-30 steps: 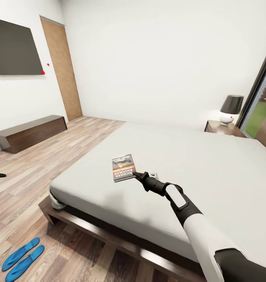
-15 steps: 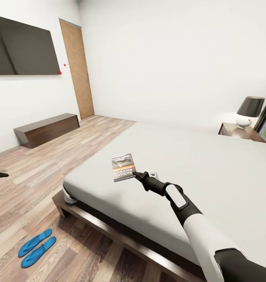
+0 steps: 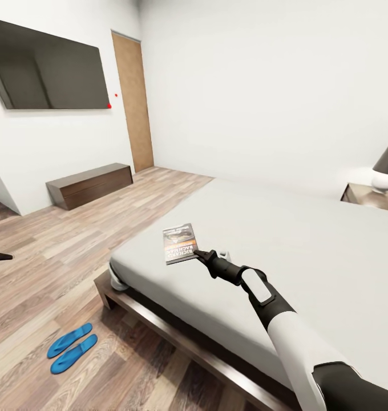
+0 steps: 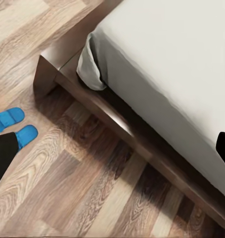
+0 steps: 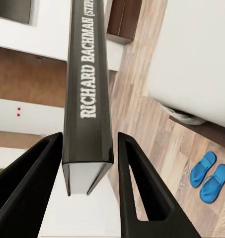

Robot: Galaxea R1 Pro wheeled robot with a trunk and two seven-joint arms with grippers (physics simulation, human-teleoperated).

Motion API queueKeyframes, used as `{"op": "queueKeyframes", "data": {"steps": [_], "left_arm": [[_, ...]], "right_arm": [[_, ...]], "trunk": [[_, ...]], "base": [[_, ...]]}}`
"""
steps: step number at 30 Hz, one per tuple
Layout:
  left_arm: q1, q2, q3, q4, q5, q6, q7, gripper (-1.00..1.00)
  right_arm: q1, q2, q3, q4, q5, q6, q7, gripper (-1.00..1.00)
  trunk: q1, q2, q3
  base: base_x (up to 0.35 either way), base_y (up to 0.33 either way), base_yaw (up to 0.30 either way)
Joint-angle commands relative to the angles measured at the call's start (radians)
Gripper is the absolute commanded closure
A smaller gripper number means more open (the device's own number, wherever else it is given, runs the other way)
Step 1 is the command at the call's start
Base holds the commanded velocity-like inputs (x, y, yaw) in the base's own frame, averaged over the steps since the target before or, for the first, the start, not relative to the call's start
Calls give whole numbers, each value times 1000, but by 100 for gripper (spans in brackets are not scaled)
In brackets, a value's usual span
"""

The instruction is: In the bedroom, move the book from the bed onto either nightstand, and place the two sandals side by side next to the bed.

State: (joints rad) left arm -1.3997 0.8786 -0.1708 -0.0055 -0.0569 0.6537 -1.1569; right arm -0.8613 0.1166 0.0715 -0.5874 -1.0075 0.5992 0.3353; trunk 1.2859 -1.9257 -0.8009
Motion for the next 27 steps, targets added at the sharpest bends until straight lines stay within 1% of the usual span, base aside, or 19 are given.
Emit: {"op": "queueKeyframes", "data": {"steps": [1,2,4,11,12,15,18,19,22,27], "left_arm": [[-1,-4,0,-1,-6,6,7,-100],[-1,-12,0,-1,-6,7,29,-100],[-1,-19,0,-1,-6,8,46,-100],[4,-45,1,-1,-6,10,83,-100],[11,-56,1,-1,-6,10,101,-100],[21,-75,1,-1,-6,11,148,-100],[30,-93,1,-1,-5,11,210,-100],[35,-107,1,-1,-5,11,246,-100],[48,-125,1,-1,-4,11,281,-100],[79,-144,1,-1,-1,10,312,-100]], "right_arm": [[-1,0,0,0,-7,4,2,100],[-1,0,0,0,-8,4,2,100],[-1,0,0,0,-7,4,2,100],[-1,0,1,0,-8,4,2,100],[-1,0,0,0,-8,4,2,100],[-1,0,0,0,-8,4,2,100],[-1,0,0,0,-8,4,2,100],[-1,0,0,0,-8,4,2,100],[-1,0,0,0,-8,4,2,100],[-1,0,1,0,-8,4,2,100]], "trunk": [[0,-1,-1],[0,-1,-1],[0,-1,-1],[0,-1,-1],[0,-1,-1],[0,-1,-1],[0,-1,-1],[0,-1,-1],[0,-1,-1],[0,-1,-1]], "base": [[0,0,191],[0,0,191],[0,0,191],[0,0,191],[0,0,190],[0,0,190],[0,0,190],[0,0,190],[0,0,190],[0,0,189]]}}
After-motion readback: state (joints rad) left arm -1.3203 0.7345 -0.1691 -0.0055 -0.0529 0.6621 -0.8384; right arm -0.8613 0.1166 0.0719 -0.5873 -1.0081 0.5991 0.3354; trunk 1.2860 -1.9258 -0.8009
